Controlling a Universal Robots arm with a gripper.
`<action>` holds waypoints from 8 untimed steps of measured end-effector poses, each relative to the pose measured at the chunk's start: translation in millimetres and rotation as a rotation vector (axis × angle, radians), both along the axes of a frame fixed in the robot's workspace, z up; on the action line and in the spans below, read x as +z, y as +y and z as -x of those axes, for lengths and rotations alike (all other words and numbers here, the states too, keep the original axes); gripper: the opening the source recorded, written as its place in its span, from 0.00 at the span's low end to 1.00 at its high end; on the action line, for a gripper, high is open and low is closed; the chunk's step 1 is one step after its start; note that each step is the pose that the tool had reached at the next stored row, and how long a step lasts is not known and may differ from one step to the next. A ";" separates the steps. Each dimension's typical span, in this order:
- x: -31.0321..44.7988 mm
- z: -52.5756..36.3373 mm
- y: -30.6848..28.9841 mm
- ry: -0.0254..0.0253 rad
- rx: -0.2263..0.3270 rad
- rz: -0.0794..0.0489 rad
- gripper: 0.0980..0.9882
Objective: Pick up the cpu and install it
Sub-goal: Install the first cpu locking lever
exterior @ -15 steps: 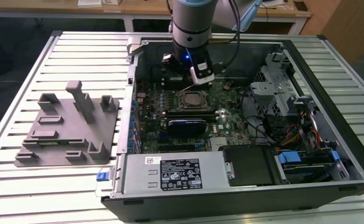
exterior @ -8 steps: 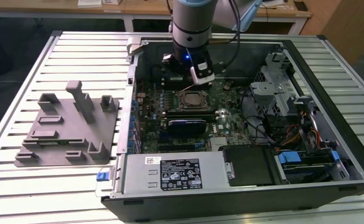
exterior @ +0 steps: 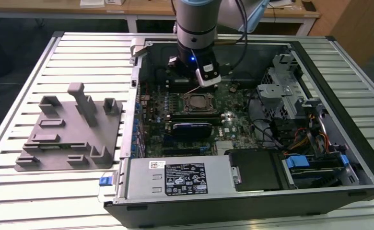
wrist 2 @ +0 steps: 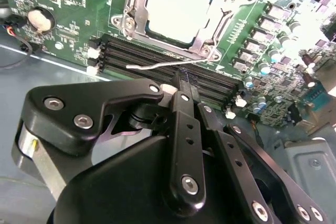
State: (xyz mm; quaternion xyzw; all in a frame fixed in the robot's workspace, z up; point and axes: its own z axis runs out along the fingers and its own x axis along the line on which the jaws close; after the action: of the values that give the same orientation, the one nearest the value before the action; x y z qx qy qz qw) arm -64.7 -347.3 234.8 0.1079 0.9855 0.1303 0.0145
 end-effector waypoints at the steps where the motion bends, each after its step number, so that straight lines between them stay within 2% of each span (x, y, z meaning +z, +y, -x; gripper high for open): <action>1: -0.4 0.0 0.0 -0.0014 -0.009 0.000 0.01; 8: -6.0 0.0 0.0 -0.0073 -0.089 0.001 0.01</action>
State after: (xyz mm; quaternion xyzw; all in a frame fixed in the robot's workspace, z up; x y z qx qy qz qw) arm -64.7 -347.3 228.8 0.1512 0.9797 0.1297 0.0240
